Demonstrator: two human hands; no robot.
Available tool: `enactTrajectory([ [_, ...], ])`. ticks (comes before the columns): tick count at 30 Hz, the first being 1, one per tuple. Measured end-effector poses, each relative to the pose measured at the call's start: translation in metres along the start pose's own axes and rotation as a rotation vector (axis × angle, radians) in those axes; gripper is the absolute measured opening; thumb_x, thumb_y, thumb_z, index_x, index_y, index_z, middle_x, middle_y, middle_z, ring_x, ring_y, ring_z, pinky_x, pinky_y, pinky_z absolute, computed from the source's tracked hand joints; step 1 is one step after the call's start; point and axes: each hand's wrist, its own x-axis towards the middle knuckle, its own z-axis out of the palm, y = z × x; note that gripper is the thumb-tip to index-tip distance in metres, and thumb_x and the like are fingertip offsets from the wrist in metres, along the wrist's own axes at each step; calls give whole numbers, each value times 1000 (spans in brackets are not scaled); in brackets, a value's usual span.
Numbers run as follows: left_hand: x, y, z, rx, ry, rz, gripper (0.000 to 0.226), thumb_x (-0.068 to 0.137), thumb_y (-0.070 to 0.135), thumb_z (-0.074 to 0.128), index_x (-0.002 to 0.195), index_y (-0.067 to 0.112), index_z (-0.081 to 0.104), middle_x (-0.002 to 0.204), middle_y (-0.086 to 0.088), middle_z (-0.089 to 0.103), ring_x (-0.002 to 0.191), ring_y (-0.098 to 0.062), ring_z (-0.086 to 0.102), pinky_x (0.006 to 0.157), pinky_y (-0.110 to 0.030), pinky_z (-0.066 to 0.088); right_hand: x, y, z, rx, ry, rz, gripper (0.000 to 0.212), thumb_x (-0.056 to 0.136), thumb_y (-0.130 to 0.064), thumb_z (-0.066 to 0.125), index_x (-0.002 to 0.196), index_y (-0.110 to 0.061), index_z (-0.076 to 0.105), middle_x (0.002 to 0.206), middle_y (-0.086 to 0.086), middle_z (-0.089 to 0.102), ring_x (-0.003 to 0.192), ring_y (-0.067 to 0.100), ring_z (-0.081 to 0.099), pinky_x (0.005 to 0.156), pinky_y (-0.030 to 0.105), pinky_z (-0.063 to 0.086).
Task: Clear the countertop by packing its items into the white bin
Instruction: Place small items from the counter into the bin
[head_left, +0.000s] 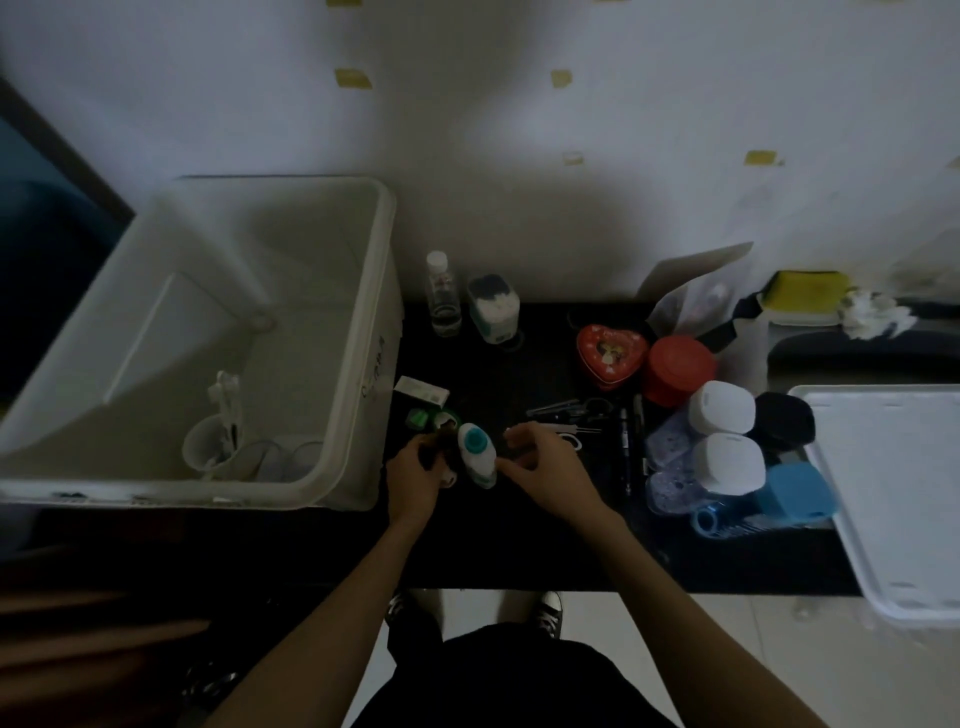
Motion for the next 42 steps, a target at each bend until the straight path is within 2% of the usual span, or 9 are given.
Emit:
enactTrajectory([
  [5,-12,20,-17,35,55,149,18,95,14,57,110,18,65,99,3,70,93,-16,67,82,-36,56,6,-9,-9,0,16,-30,34,86,-25,73,116,-14,62,116,0,63,90,8,65,85,27,55],
  [9,-24,56,-40,134,137,323,18,93,22,57,109,24,64,99,7,69,88,-7,65,79,-36,57,12,-36,-18,70,178,-124,21,86,-18,72,106,-17,67,107,-2,64,88,3,65,83,27,56],
  [13,-40,112,-70,178,127,456,9,92,33,60,99,29,64,86,13,67,76,1,61,67,-19,51,12,-91,-35,267,187,-312,24,89,-19,71,112,-17,67,106,-6,70,89,5,68,78,18,54],
  [20,-38,173,-121,74,37,591,9,85,14,71,94,16,70,71,20,59,65,13,59,59,-3,41,23,-157,-64,251,219,-529,19,86,-21,74,104,-16,71,97,-9,71,88,12,67,71,38,56],
  [23,-29,179,-152,5,-12,617,14,85,20,72,99,17,70,83,7,69,75,7,63,69,-10,50,31,-180,-66,246,242,-563,20,88,-24,71,105,-13,70,97,-7,72,91,11,68,74,38,58],
  [26,-20,174,-191,-91,-96,561,14,83,18,75,96,15,68,83,0,69,78,-16,70,66,-39,61,42,-204,-62,235,248,-576,21,90,-28,67,106,-15,67,99,-6,71,91,9,69,74,37,59],
  [30,-10,154,-249,46,-116,513,22,78,16,77,99,16,68,98,-1,69,91,-11,67,79,-30,59,53,-234,-48,218,199,-584,23,92,-31,65,109,-16,64,100,-5,70,88,9,69,70,36,61],
  [37,34,80,-291,240,-114,306,32,73,17,82,100,22,66,97,7,67,92,-8,64,72,-22,51,74,-268,14,-195,-29,-596,23,89,-41,66,104,-24,65,92,-11,68,81,-1,65,74,16,54],
  [42,54,45,-297,186,-189,289,32,71,17,85,96,13,66,90,1,69,88,-13,67,76,-31,57,90,-277,62,-747,-351,-468,26,90,-25,62,112,-13,67,92,4,69,81,18,66,77,38,59],
])
